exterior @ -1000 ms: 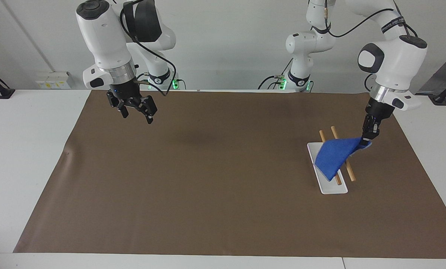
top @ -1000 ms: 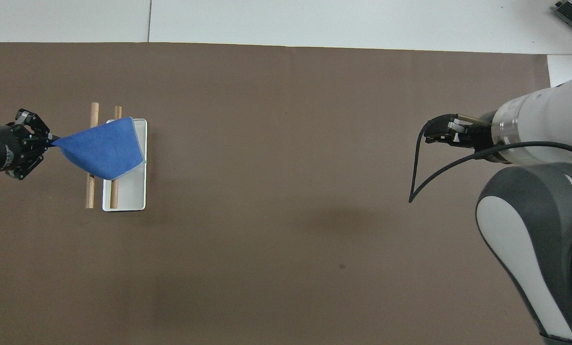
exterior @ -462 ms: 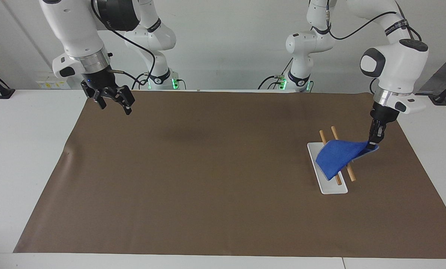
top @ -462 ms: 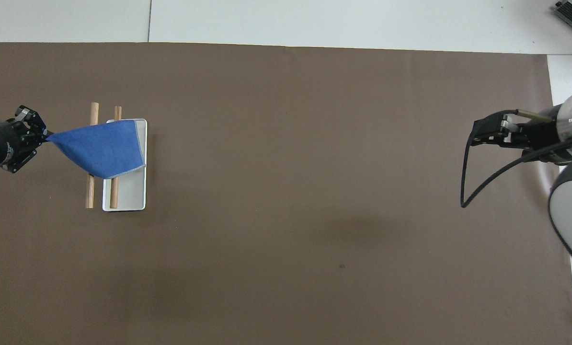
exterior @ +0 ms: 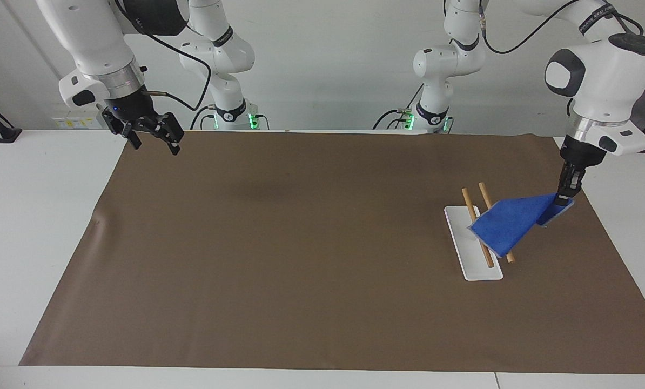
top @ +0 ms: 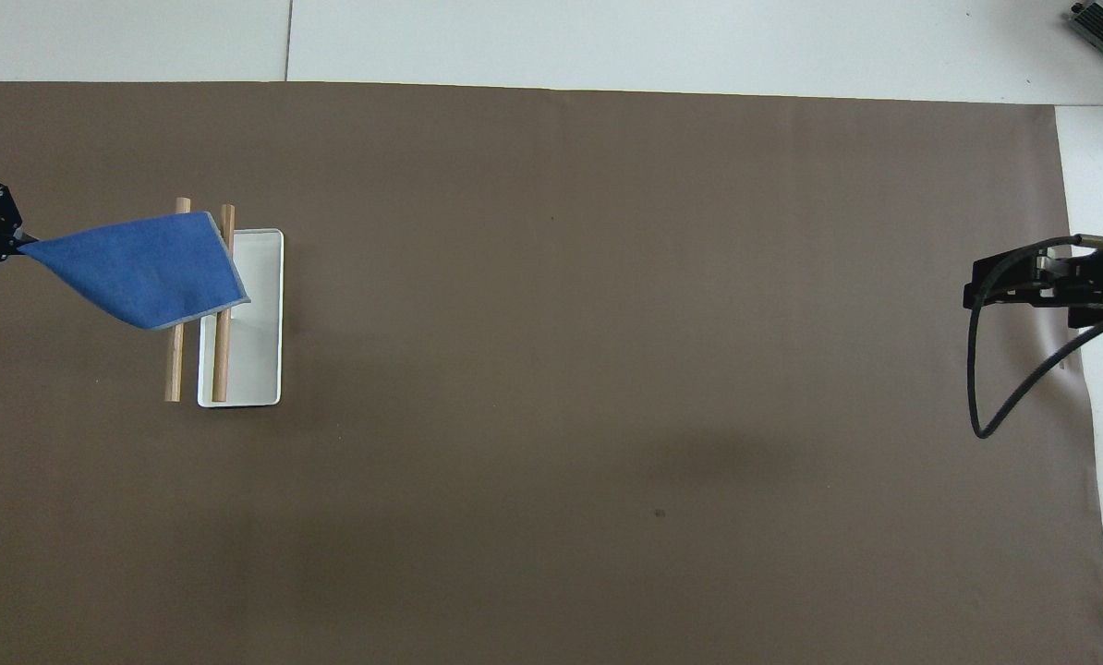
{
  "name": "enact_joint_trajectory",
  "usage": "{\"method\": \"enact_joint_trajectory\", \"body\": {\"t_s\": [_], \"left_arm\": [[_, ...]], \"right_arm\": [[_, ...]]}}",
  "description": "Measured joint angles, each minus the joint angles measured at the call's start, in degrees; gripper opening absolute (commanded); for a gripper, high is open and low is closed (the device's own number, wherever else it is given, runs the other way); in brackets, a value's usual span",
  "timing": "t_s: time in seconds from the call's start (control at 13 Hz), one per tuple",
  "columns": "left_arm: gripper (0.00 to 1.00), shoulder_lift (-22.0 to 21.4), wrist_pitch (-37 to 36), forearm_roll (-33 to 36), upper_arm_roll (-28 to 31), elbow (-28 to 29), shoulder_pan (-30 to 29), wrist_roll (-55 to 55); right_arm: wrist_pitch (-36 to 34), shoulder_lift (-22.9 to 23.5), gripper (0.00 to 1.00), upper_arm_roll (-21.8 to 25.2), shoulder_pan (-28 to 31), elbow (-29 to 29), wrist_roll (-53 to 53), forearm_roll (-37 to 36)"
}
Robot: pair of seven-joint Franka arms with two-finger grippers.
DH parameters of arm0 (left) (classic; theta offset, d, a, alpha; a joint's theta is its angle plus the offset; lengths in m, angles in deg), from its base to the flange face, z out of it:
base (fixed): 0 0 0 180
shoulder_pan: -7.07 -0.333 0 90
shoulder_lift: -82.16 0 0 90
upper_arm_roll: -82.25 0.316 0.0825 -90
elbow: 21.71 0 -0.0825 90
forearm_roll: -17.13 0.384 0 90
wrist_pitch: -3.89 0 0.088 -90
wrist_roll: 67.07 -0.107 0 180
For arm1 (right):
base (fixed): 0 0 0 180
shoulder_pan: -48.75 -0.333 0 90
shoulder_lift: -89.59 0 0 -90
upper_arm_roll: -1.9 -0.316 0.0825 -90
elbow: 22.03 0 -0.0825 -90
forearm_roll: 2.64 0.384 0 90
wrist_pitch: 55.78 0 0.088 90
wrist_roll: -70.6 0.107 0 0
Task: Right arm passes towel to left arm to hang
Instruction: 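Drape the towel over the wooden rack crossbar with the left gripper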
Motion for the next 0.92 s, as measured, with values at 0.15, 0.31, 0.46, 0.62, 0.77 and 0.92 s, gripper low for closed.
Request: {"method": "enact_joint_trajectory", "body": {"t_s": [0.15, 0.31, 0.46, 0.62, 0.77, 0.92], "left_arm": [[0.0, 0.8, 2.8, 0.0, -0.2, 1.8, 0.0, 0.4], [0.0, 1.9, 7.4, 0.0, -0.4, 4.2, 0.1, 1.4], [0.0, 3.5, 11.6, 0.0, -0.5, 5.1, 0.1, 3.1], [0.0, 5.4, 16.0, 0.0, -1.0, 5.2, 0.2, 5.7], [0.08, 6.8, 18.4, 0.0, -1.3, 5.2, 0.2, 6.7], [0.45, 7.0, 19.7, 0.0, -1.3, 5.1, 0.2, 6.8]], "right_arm": [[-0.9, 0.0, 1.0, 0.0, 0.0, 0.0, -1.2, -0.6], [-1.8, 0.0, 1.0, 0.0, 0.0, 0.3, -2.0, -2.5], [-3.1, 0.1, 1.0, 0.0, -0.1, 1.1, -3.4, -3.4], [-3.1, 0.3, 1.0, -0.2, -0.3, 1.2, -3.9, -3.4], [-3.1, 0.5, 1.0, -0.2, -0.8, 1.2, -6.2, -3.3], [-3.1, 0.6, 1.0, -0.2, -0.8, 1.2, -7.1, -3.3]]}}
